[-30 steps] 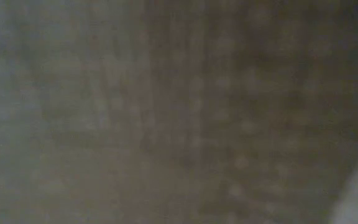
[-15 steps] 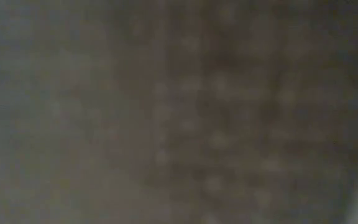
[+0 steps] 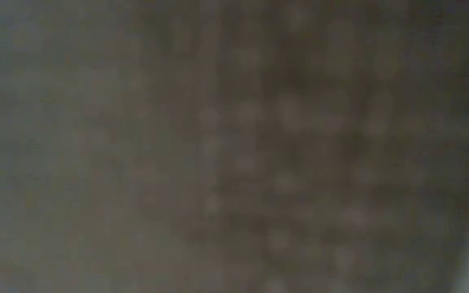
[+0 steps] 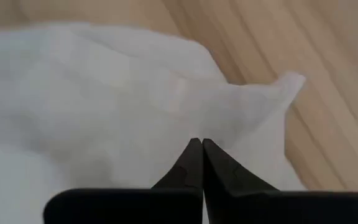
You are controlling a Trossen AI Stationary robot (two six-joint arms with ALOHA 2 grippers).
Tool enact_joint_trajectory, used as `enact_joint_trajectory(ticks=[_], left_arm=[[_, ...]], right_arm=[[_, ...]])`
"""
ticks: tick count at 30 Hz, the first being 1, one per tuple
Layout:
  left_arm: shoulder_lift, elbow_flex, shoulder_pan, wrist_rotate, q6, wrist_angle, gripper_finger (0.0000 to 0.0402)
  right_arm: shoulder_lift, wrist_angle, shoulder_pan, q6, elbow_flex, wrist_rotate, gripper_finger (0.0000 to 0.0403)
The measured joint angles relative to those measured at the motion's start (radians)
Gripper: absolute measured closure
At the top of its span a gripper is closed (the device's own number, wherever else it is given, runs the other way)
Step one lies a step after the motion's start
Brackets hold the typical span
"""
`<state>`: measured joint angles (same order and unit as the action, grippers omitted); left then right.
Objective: Fold Laundry from Bin
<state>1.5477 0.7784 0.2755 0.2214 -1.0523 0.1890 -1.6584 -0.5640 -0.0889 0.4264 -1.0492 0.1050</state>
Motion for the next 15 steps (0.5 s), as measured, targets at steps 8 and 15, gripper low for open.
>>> enact_joint_trajectory(ticks=[8, 15], left_arm=[[0.163, 0.001, 0.080, -0.019, -0.126, 0.186, 0.0340], [0.287, 0.000, 0.129, -0.020, -0.242, 0.286, 0.0340]], right_arm=[[-0.125, 0.049, -0.029, -0.095, 0.001, -0.080, 0.0400], [-0.107, 0.035, -0.038, -0.129, -0.029, -0.129, 0.0395]])
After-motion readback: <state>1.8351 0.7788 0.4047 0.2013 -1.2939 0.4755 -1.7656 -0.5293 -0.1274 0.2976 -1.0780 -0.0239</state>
